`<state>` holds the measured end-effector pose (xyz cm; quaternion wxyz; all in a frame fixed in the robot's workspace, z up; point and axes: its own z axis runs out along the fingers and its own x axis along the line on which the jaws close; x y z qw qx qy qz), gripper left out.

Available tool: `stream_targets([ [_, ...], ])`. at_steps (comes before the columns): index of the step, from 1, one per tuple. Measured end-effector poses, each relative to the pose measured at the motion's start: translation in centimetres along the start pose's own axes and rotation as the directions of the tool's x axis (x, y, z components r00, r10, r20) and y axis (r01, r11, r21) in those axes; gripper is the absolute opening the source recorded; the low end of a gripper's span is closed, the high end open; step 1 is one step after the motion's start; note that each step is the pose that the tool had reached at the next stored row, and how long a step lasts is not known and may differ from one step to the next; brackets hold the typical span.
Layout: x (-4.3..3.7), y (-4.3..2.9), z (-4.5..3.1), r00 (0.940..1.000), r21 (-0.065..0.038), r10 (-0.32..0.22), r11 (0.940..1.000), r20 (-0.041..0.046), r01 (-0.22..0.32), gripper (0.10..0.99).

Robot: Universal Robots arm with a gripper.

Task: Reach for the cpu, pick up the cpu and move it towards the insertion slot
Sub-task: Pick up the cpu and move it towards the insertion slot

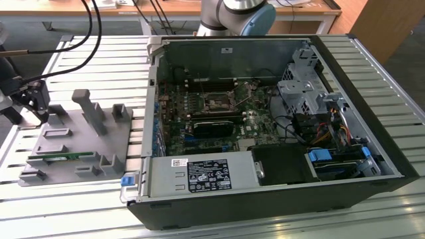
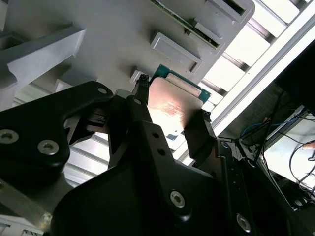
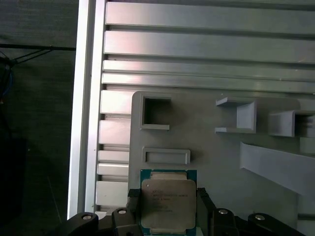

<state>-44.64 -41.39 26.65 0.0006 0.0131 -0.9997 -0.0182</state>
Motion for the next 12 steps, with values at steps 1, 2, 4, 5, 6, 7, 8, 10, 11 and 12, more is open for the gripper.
stream_targets([
  [1,0.0,0.0,-0.04,1.0,0.0,0.0,1.0,-0.0001,0.0,0.537],
  [2,0.0,0.0,-0.07,1.0,0.0,0.0,1.0,-0.0002,0.0,0.537],
  [4,0.0,0.0,-0.14,1.0,0.001,0.0,1.0,-0.0002,0.0,0.537],
  [5,0.01,0.01,-0.17,1.0,0.001,0.0,1.0,-0.0002,0.0,0.537],
  [6,0.01,0.0,-0.2,1.0,0.001,0.0,1.0,-0.0002,0.0,0.537],
  [7,0.0,0.01,-0.23,1.0,0.001,0.0,1.0,-0.0002,0.0,0.537],
  [8,0.0,0.01,-0.26,1.0,0.001,0.0,1.0,-0.0002,0.0,0.537],
  [10,0.01,0.01,-0.32,1.0,0.001,0.0,1.0,-0.0003,0.0,0.537],
  [11,0.01,0.01,-0.36,1.0,0.001,0.0,1.0,-0.0003,0.0,0.537],
  [12,0.0,0.01,-0.39,1.0,0.001,0.0,1.0,-0.0003,0.0,0.537],
])
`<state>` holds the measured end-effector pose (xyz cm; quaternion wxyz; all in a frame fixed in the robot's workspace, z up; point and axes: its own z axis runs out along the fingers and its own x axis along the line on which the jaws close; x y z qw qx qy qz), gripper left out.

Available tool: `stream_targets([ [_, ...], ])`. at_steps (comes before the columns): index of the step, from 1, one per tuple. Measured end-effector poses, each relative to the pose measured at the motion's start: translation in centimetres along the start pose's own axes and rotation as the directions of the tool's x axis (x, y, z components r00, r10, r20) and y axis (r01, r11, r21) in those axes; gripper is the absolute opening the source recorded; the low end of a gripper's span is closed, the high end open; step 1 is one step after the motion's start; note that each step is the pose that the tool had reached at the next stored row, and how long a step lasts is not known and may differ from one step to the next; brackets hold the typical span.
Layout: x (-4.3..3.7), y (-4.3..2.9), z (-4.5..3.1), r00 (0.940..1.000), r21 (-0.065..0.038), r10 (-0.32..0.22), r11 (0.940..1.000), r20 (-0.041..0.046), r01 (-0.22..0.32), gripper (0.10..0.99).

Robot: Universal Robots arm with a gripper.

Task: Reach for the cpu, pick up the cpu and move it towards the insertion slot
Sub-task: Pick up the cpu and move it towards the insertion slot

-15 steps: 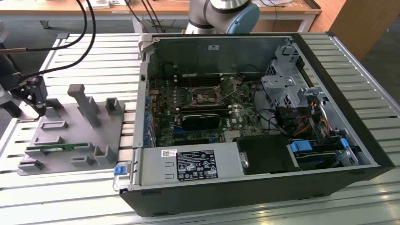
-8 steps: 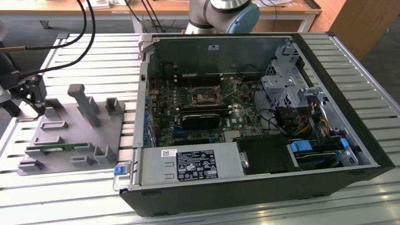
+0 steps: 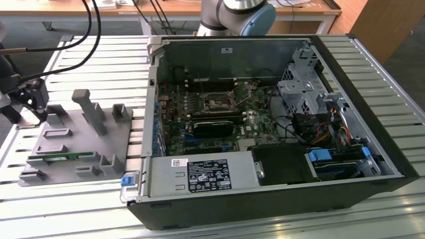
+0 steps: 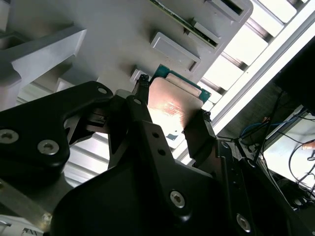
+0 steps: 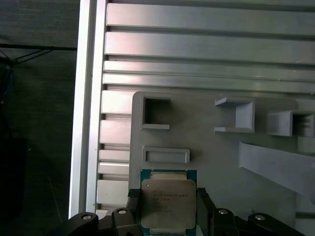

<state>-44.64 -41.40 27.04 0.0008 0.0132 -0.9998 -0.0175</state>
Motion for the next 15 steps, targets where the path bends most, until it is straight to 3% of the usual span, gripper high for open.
stream_targets([
  [15,0.0,0.02,-0.32,1.0,0.001,0.0,1.0,0.0,0.0,0.537],
])
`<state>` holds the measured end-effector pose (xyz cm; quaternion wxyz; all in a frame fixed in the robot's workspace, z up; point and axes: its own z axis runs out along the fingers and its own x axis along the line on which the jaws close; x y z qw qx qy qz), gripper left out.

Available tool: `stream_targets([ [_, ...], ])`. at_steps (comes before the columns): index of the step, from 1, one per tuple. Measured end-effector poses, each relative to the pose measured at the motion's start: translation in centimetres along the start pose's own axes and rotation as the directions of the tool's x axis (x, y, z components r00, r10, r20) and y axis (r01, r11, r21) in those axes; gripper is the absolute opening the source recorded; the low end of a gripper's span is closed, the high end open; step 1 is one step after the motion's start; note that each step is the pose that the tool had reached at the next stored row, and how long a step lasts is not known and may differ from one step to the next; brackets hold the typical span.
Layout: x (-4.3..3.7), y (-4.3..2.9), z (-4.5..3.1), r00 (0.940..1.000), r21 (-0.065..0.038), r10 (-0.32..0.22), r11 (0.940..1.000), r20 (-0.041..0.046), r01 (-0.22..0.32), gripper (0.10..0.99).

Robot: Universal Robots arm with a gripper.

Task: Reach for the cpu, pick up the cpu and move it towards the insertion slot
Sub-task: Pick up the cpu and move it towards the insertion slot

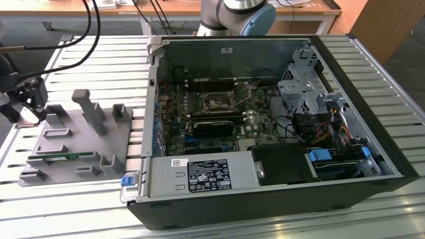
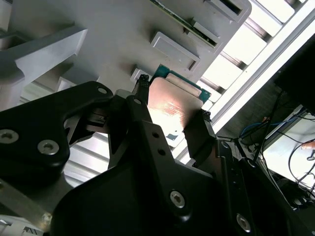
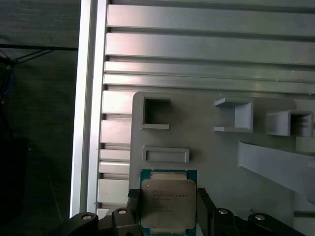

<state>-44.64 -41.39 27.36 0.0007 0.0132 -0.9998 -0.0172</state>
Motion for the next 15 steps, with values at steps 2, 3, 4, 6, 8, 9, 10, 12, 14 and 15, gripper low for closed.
stream_targets([
  [2,0.0,0.0,-0.05,1.0,0.0,0.0,1.0,0.0,0.0,0.537],
  [3,0.0,0.0,-0.08,1.0,0.0,0.0,1.0,0.0,0.0,0.537],
  [4,0.0,0.0,-0.1,1.0,0.0,0.0,1.0,0.0001,0.0,0.537],
  [6,0.0,0.01,-0.15,1.0,0.0,0.0,1.0,0.0,0.0,0.537],
  [8,0.0,0.01,-0.22,1.0,0.0,0.0,1.0,0.0,0.0,0.537],
  [9,0.0,0.01,-0.25,1.0,0.0,0.0,1.0,0.0,0.0,0.537],
  [10,0.0,0.01,-0.3,1.0,0.0,0.0,1.0,0.0,0.0,0.537],
  [12,0.0,0.01,-0.42,1.0,0.0,0.0,1.0,-0.0001,0.0,0.537],
  [14,0.0,0.03,-0.64,1.0,0.001,0.0,1.0,0.0,0.0,0.537],
  [15,0.0,0.04,-0.81,1.0,0.001,0.0,1.0,0.0,0.0,0.537],
])
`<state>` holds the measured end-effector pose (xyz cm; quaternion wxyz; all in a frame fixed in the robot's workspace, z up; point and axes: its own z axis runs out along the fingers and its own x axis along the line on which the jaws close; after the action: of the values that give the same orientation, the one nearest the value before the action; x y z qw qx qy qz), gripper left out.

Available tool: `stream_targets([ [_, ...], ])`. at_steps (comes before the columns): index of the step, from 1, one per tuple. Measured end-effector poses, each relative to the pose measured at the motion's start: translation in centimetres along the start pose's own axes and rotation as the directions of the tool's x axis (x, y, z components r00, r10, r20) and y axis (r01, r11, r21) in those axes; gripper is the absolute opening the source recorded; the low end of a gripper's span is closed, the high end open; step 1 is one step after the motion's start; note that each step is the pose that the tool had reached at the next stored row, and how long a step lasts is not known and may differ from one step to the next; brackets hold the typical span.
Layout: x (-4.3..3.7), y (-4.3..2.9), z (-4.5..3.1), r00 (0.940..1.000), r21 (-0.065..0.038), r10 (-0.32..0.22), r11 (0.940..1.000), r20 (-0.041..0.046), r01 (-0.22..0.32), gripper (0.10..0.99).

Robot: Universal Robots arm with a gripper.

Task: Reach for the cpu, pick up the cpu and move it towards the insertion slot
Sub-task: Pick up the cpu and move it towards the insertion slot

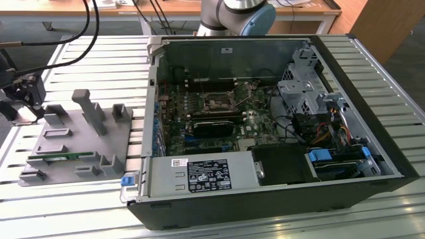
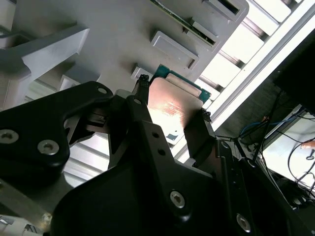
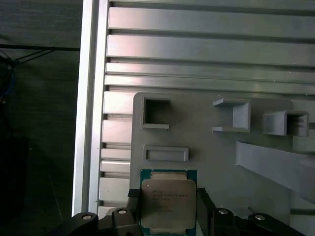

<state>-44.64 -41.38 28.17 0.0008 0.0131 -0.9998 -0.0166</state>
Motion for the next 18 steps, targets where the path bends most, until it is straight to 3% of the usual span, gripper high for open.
stream_targets([
  [12,0.0,0.13,-2.78,1.0,0.012,0.0,0.9999,-0.0003,0.0,0.537],
  [18,0.0,0.22,-4.52,1.0,0.019,0.0,0.9998,-0.0005,0.0,0.537],
])
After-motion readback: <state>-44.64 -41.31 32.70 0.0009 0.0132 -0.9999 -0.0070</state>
